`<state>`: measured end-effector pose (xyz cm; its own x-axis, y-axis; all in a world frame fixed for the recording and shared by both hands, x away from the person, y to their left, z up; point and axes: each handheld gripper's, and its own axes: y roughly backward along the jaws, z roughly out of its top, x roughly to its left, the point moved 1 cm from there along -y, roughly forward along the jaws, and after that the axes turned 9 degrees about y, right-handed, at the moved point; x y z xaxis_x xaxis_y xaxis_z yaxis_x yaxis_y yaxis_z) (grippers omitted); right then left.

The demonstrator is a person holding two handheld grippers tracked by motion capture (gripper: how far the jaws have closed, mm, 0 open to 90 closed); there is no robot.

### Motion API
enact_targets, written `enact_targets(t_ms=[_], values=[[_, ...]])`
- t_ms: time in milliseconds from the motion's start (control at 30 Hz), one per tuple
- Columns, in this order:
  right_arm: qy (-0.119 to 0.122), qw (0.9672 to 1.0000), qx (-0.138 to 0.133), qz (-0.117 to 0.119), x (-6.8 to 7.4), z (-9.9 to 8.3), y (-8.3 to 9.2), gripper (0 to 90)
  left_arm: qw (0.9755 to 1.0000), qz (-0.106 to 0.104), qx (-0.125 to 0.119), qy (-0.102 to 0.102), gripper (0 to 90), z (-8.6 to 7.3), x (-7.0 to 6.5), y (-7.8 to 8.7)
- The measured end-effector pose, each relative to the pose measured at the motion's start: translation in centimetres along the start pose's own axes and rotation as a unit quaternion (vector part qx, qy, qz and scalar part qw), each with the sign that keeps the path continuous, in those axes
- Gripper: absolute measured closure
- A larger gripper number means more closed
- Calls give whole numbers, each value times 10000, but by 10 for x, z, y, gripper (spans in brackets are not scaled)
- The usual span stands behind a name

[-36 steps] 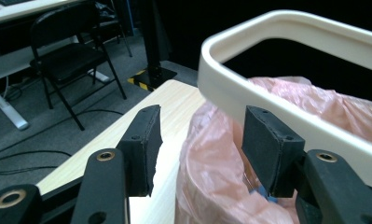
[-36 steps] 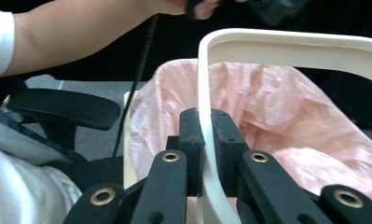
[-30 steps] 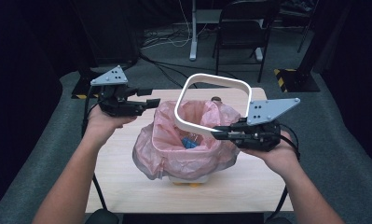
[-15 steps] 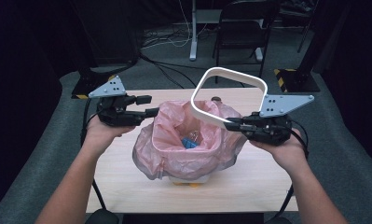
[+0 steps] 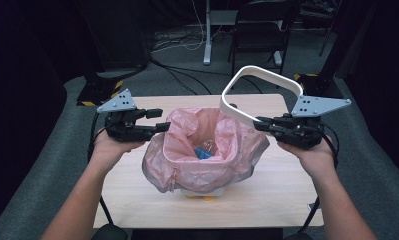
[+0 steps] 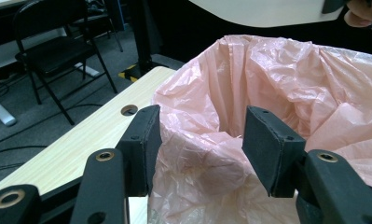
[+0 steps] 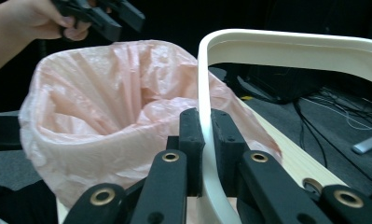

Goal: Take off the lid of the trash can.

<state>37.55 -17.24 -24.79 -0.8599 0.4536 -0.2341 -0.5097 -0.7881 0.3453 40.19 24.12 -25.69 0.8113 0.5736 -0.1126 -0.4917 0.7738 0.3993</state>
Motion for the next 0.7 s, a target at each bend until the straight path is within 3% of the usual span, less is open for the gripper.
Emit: enact_targets(t_ms=[700], values=[[-179, 9979, 245, -572, -16, -26, 2, 839, 10000, -60, -4, -10, 466, -7, -4, -1]])
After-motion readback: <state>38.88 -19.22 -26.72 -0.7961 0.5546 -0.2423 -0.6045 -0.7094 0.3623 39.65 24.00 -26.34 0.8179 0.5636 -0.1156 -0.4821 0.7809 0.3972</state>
